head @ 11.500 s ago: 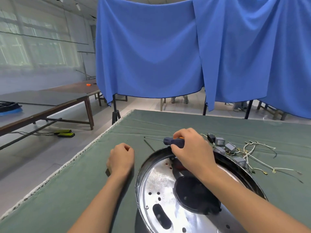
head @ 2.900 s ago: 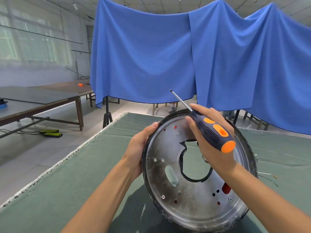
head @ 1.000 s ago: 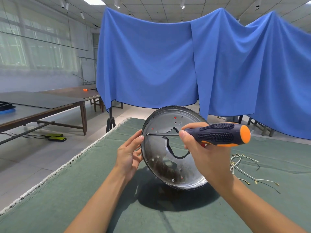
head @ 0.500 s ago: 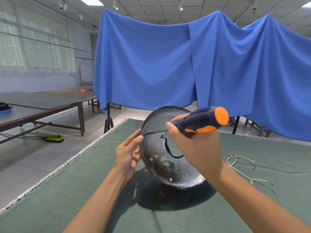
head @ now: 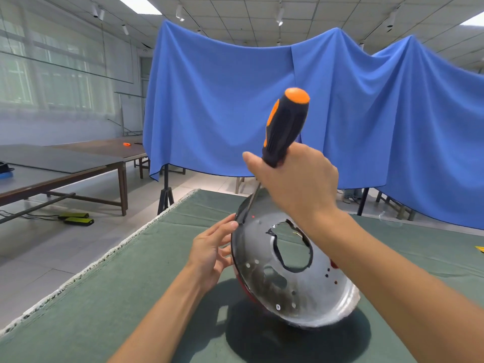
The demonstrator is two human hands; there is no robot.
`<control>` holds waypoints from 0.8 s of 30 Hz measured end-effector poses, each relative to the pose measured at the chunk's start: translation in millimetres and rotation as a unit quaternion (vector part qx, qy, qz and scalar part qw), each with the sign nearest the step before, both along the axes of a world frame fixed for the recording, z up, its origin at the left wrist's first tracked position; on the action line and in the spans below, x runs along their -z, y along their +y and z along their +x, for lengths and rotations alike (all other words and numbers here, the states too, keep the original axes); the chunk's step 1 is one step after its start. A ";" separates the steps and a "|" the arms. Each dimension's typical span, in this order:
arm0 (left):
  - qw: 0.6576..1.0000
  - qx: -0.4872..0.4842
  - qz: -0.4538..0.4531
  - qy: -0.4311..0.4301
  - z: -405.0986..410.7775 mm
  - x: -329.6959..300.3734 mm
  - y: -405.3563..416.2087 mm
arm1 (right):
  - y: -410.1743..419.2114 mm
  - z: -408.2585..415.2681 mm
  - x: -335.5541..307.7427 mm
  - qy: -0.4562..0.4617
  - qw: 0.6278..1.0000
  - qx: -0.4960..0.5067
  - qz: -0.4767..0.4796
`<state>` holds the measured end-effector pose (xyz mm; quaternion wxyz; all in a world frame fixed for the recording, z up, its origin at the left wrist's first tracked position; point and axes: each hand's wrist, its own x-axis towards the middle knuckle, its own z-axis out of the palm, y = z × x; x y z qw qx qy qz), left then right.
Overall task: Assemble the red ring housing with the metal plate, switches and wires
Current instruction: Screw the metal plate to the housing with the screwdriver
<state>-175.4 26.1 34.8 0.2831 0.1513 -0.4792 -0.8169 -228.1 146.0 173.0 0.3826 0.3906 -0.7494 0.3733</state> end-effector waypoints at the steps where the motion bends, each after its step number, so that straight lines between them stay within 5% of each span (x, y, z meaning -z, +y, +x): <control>1: 0.999 0.026 -0.009 -0.023 0.3 -0.8 3.2 | -1.5 -3.2 -2.1 -0.035 0.999 -0.028 0.003; 6: 0.987 0.108 0.021 -0.119 -3.4 0.2 17.6 | -6.3 -10.9 -3.4 -0.224 0.957 -0.176 0.049; 14: 0.971 0.169 0.035 -0.165 -1.9 5.7 11.3 | -10.5 -19.2 12.0 -0.332 0.913 -0.229 0.063; 24: 0.953 0.103 -0.112 -0.262 1.8 5.0 12.8 | -2.5 -35.6 38.1 -0.279 0.937 -0.203 0.051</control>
